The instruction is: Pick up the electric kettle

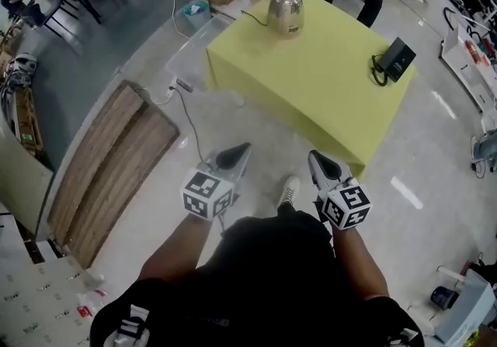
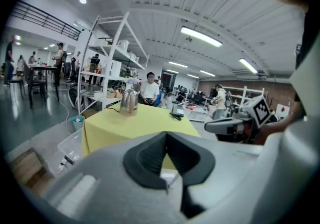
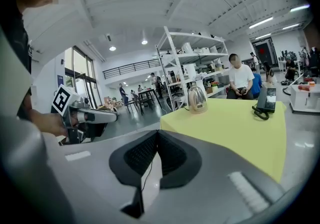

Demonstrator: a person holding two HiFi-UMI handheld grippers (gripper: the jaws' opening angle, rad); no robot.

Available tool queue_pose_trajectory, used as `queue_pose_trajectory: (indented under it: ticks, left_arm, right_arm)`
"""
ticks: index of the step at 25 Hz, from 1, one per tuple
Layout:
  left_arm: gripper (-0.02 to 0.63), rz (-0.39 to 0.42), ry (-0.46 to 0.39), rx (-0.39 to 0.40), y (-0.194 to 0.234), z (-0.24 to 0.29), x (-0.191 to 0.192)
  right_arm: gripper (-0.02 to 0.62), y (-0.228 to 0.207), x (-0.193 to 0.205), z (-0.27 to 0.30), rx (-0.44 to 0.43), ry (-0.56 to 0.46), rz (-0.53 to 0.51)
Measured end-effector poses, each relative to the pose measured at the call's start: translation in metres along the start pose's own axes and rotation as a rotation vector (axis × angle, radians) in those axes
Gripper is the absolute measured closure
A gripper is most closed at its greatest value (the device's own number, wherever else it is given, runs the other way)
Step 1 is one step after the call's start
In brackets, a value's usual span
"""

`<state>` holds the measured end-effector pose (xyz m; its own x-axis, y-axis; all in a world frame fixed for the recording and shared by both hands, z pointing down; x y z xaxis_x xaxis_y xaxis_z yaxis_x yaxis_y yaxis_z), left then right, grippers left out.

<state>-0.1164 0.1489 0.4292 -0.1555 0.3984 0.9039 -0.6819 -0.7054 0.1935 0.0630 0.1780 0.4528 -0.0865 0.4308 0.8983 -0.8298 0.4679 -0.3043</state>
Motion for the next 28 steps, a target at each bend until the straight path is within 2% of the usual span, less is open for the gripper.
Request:
queue_pose_trajectory:
  ticks: [7,15,18,23,28]
  left_arm:
    - [0.604,-0.011,-0.002,-0.013,0.009,0.038,-0.022]
    - [0.604,-0.095,-0.002,0.010,0.004,0.085,-0.038]
    - [0.604,-0.077,-0.003,-0.001,0.005,0.102,-0.048]
    - [0.604,0.010,-0.003,-0.041,0.011,0.126,-0.067]
    - [0.604,0.019,-0.025,-0.060,0.011,0.143,-0.084]
  right_arm:
    - [0.589,-0.040,-0.020,0.014,-0.006,-0.022,0.023]
    - [0.589,-0.086,-0.039,0.021,-0.020,-0.030,0.033]
    - [0.589,-0.107,-0.048,0.024,-0.017,-0.040,0.038]
    - [0.589,-0.131,-0.061,0.032,-0.032,-0.046,0.042]
    - [0.589,-0.150,-0.074,0.037,-0.053,-0.054,0.035]
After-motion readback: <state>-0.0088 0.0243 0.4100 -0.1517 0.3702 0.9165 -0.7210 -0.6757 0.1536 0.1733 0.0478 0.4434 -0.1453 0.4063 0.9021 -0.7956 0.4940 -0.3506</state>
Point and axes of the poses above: the fingertips, and each gripper's own axes: z forward along the fingers, y to its left, x out of its underside, the point moved 3 cm from there along -z, backward along the fingers, and after that the axes turned 1 degree about z, right-handed, at the moved point
